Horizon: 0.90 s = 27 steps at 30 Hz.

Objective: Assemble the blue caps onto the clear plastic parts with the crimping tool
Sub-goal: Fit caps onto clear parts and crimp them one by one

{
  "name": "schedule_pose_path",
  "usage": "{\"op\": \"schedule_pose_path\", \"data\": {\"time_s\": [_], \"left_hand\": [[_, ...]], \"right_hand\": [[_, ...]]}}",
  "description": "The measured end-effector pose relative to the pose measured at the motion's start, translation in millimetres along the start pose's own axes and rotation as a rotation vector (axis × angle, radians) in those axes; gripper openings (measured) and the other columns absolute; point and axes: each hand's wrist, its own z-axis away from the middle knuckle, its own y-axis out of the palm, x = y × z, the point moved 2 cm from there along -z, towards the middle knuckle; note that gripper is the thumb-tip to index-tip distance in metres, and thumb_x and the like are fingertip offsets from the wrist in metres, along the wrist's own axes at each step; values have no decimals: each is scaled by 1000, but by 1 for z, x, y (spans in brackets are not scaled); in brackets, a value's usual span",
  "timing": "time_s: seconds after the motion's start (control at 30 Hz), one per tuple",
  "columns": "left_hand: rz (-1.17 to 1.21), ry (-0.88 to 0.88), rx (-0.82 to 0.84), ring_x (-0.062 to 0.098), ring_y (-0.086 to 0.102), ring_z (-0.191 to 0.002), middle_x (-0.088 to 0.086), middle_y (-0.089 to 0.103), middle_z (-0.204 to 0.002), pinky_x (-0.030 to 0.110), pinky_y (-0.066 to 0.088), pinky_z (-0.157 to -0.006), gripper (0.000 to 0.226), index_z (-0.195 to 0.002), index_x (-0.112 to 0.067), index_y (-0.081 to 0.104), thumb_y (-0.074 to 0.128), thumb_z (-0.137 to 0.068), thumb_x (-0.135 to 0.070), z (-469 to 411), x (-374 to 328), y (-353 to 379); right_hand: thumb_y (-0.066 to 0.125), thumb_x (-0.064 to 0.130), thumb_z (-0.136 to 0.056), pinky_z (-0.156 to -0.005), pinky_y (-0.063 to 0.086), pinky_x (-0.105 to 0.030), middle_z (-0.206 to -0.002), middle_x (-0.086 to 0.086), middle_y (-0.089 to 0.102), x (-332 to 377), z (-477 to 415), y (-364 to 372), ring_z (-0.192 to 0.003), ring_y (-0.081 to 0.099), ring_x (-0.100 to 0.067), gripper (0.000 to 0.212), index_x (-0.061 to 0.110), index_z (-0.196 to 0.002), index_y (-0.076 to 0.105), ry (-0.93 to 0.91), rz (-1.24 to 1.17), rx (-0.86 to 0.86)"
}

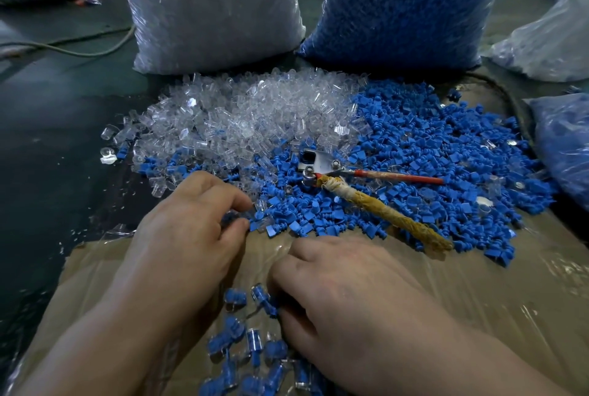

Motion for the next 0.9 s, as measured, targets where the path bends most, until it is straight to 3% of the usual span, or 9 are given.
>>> {"op": "schedule_pose_path", "data": {"time_s": [0.23,0.43,0.6,0.73,0.9], "left_hand": [[9,-5,30,-7,54,-76,-23,53,-99,12,35,-65,24,-105,-41,67,66,-84,-30,-1,1,-2],[27,-36,21,-12,52,-86,-29,52,-92,11,34,-68,37,-111,-41,66,68,-83,-16,0,4,-3],[-2,-26,-4,-8,51,-82,-29,51,-91,12,35,-70,27,-105,-37,68,69,-83,-22,-1,6,-1],[-23,-14,-17,-3,52,-79,-27,53,-87,23,39,-66,20,-98,-40,66,66,-83,-28,-1,6,-1],[-28,-51,-29,-6,47,-77,-28,46,-90,19,32,-61,17,-96,-45,60,62,-82,-37,-1,6,-3]], "right_hand": [[42,34,-95,-77,33,-37,-95,4,44,0,-1,6,-85,33,-18,21,25,-108,56,-26,65,2],[40,33,-96,-75,26,-36,-92,4,39,1,0,4,-84,29,-18,20,24,-106,55,-29,76,1],[45,37,-98,-83,37,-38,-104,1,51,1,1,4,-93,39,-19,25,24,-115,58,-39,27,-34],[52,37,-98,-72,26,-34,-92,3,50,3,-2,4,-81,29,-17,20,25,-111,61,-94,116,-38],[55,39,-89,-63,28,-31,-74,8,44,3,0,6,-72,32,-14,18,24,-87,64,-103,108,-79]]}}
